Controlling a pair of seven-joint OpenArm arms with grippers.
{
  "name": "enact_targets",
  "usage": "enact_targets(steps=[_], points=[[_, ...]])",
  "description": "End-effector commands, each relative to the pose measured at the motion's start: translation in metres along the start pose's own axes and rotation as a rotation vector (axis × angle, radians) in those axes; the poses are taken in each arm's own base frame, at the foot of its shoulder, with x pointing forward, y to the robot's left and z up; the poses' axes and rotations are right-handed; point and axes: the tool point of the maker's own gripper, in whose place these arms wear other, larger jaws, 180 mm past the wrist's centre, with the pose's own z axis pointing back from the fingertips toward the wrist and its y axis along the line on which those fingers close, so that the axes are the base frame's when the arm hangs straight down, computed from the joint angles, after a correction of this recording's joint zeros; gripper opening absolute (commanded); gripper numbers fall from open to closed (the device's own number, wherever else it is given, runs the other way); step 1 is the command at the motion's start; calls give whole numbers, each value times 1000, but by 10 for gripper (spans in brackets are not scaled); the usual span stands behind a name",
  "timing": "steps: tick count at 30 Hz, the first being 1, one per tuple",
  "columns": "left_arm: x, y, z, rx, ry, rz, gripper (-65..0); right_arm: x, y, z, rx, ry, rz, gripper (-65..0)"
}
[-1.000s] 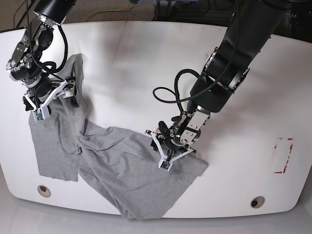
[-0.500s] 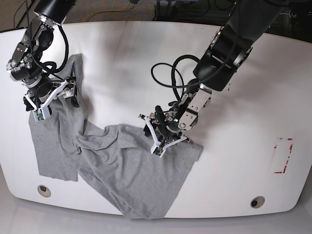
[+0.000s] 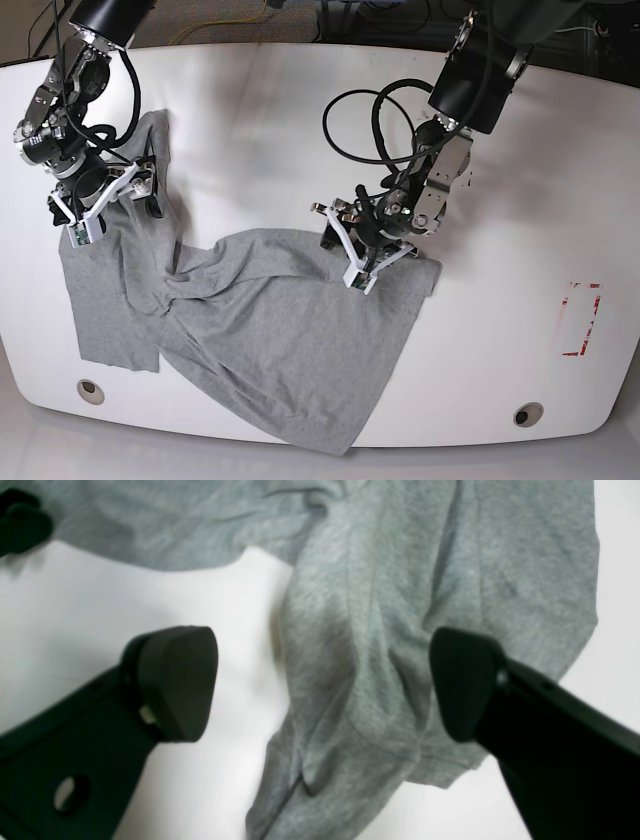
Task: Layout the t-shirt on the table in an organized manner, then fold the t-shirt properly
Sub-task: 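Drag the pinched fabric with the left gripper away from the right gripper, then pull the shirt edge taut between both grippers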
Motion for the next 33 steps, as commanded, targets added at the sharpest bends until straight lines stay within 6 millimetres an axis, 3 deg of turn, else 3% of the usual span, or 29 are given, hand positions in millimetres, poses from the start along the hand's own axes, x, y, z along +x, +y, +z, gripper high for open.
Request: enact_targets(steps=[1,16,20,24,33], points=[[-32,18,13,48,110,8,-379,18,-3,5,-5,-58,18,0],[-95,36,68,94,140,25,-379,18,-3,5,-3,-60,17,0],[-98,38,79,104,123,39,-379,18,-3,5,-3,-60,17,0],[-91,35,92,106,82,46,-378,18,-2,5,0,-60,17,0],[-41,44,124,146,-83,40,-376,18,-1,4,2,-59,18,0]])
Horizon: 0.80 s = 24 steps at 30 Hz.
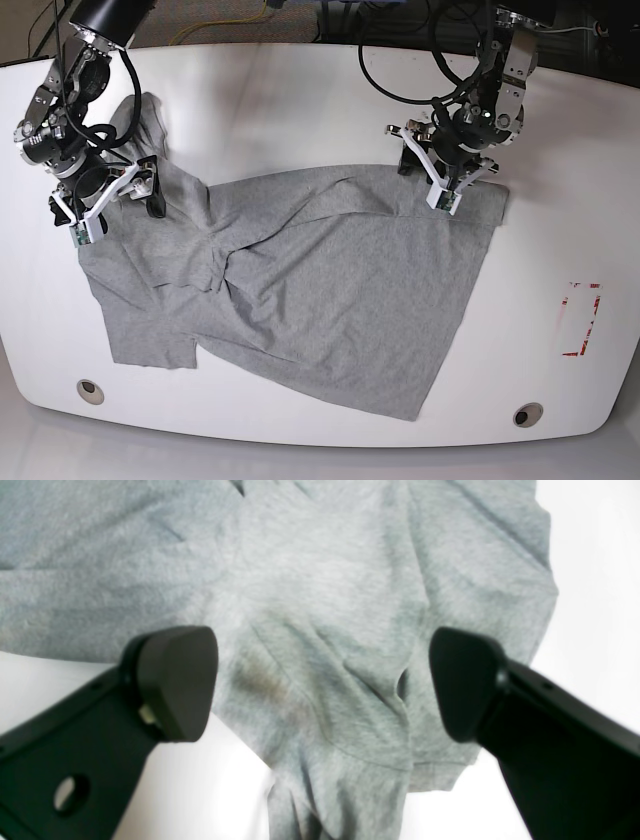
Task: Layout the t-shirt on the table in an organized manner, then fold the t-shirt properly
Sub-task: 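Pull the shirt edge taut between both grippers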
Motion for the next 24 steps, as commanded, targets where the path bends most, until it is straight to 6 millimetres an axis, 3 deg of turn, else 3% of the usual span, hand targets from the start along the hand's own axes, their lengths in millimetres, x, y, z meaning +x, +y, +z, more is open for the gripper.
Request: enact_targets(steps=[1,6,9,14,24], points=[[38,6,13,17,-120,-16,-376,17,-3,5,-8,-56,21,0],[53,23,28,52,-146,-21,-376,17,-8,7,-20,-52,25,0],[63,39,41,75,-173,-45,-376,14,-22,16,-64,-60,-2,0],[72,64,59,120,-206,-78,-376,-3,-41,31,-124,-48,-57,0],[83,118,89,238,-255,-81,-376,-50,-52,53,-190,13,-159,0]])
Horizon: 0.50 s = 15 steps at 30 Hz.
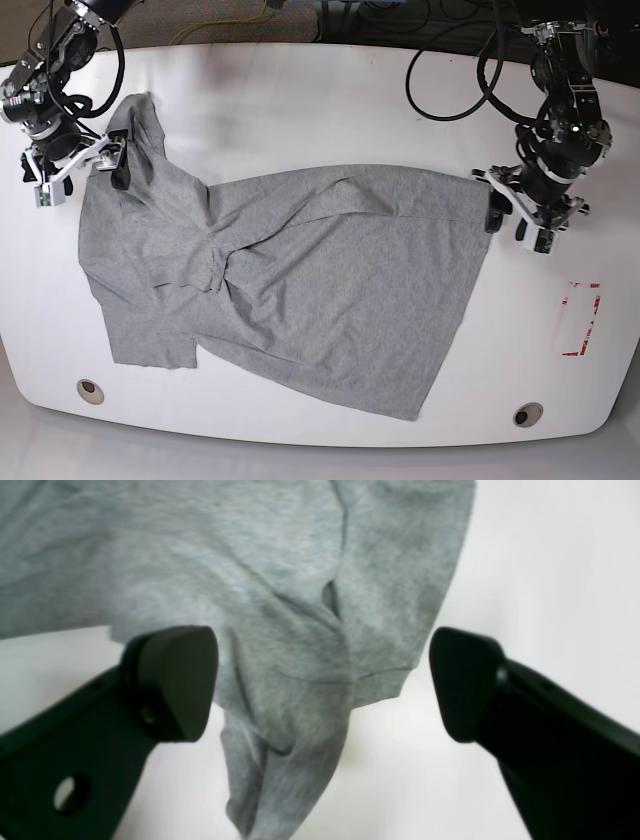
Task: Layout the t-shirt on the table in an organized manner, then fold the t-shirt properly
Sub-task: 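Pull the shirt edge taut between both grippers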
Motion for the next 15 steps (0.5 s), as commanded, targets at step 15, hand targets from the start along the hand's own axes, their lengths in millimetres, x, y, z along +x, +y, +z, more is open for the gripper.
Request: enact_targets(steps=[15], points=[[12,63,20,135,-11,-34,-376,-66,6,19,-21,138,-96,0]])
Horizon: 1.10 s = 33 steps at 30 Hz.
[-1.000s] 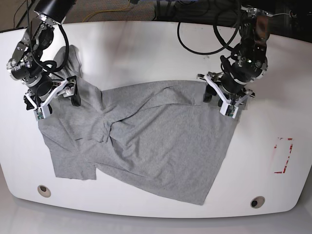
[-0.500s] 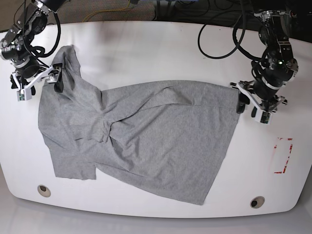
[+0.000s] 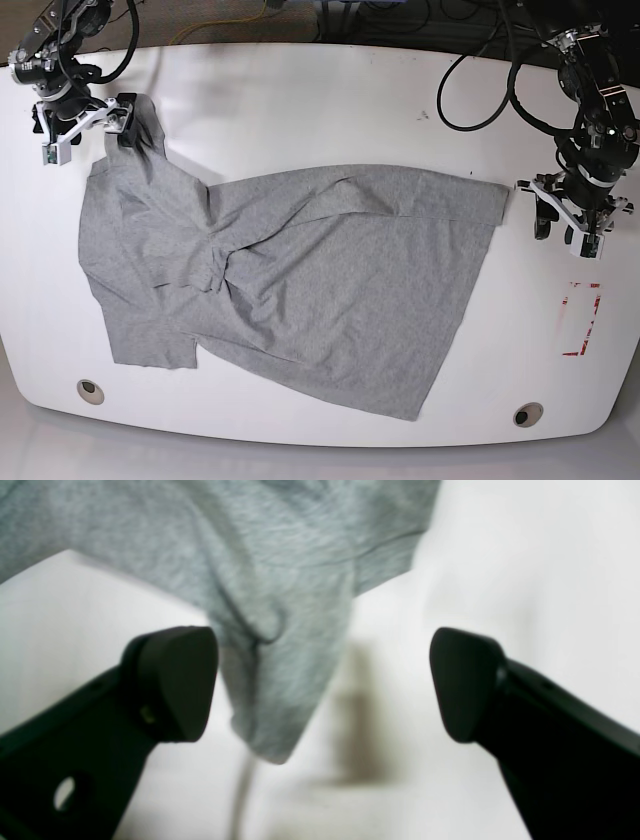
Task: Layout the t-shirt on the table in an organized manner, then fold the t-shirt properly
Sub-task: 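Pull the shirt edge taut between both grippers, then grasp the shirt's side edge with the left gripper while right holds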
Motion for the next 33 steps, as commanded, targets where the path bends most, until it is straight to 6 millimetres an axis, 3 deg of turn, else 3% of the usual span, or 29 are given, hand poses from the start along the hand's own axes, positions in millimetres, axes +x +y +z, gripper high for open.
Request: enact_targets(steps=[1,9,11,21,29,33], points=[[11,8,3,15,-35,-16,-376,2,-2,6,-7,-17,16,0],[4,10,0,13,-14,-6,-376,-8,3,3,2,0,-6,0],[3,11,-1,13,-11,-6,-376,-10,2,1,4,7,-14,-30],[-11,25,-4,35,25,36,-376,-22,1,-18,39,37,-87,-315],[-18,57,-10,86,29,132,-375,-17,1,-21,49,41,-65,-650],[-27,56,-17,41,51,117,-375,-13,5,-21,55,37,-45,-639]])
